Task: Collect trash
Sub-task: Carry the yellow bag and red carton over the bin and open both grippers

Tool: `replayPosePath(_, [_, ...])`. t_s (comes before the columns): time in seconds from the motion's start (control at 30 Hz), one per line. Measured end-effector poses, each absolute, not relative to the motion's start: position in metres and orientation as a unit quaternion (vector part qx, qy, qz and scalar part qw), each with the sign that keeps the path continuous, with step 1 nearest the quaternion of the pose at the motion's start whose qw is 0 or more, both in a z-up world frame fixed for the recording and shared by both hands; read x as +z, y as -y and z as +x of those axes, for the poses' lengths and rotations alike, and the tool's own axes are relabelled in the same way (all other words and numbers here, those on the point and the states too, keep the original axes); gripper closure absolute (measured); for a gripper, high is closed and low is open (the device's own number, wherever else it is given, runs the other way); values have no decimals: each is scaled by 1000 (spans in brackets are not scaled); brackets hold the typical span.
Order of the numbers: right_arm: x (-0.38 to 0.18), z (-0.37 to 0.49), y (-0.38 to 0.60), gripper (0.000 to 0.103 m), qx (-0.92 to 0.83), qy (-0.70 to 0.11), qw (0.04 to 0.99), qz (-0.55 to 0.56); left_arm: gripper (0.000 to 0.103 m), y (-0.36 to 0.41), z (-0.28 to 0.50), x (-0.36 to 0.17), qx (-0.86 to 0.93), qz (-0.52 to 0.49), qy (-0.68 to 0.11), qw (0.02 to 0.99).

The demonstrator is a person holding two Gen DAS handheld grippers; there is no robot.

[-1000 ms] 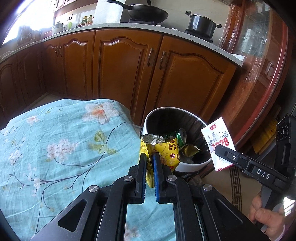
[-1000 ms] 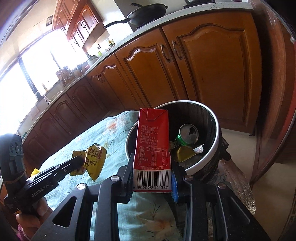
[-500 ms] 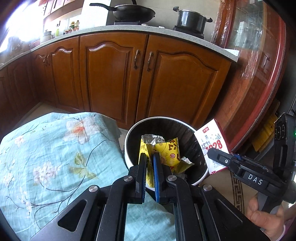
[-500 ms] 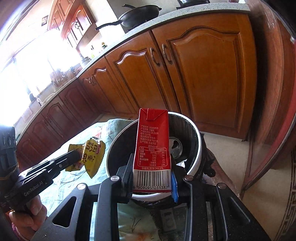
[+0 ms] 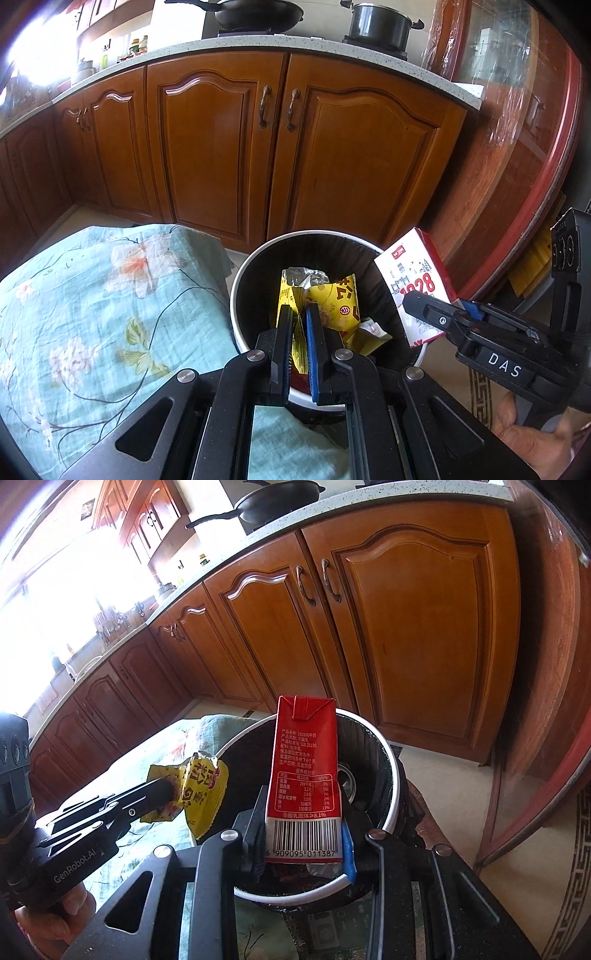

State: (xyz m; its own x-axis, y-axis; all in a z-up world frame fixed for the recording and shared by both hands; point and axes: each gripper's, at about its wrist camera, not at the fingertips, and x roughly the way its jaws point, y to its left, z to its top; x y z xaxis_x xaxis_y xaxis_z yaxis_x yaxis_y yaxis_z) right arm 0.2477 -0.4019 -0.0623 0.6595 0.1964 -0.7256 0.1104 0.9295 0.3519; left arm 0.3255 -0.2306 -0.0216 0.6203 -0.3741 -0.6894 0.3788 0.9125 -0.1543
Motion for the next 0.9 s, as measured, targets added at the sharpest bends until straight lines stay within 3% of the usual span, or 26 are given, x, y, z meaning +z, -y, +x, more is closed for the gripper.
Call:
replayPosePath(0.53, [-76,267,398,71,28,-441,879,176,96,244,345,-33,-209,2,-402,892])
replayPosePath(0.6, [-78,268,399,69,30,-445,877,181,93,244,347,-34,-208,0,-408,889])
replayPosePath(0.77, [-79,267,407,60,24,-442,874,201,69,237,349,-32,-204,-17,-410,889])
replayPosePath(0.9, [-78,262,410,57,23,-437,874,212,66,230,346,-29,-199,-24,-407,891])
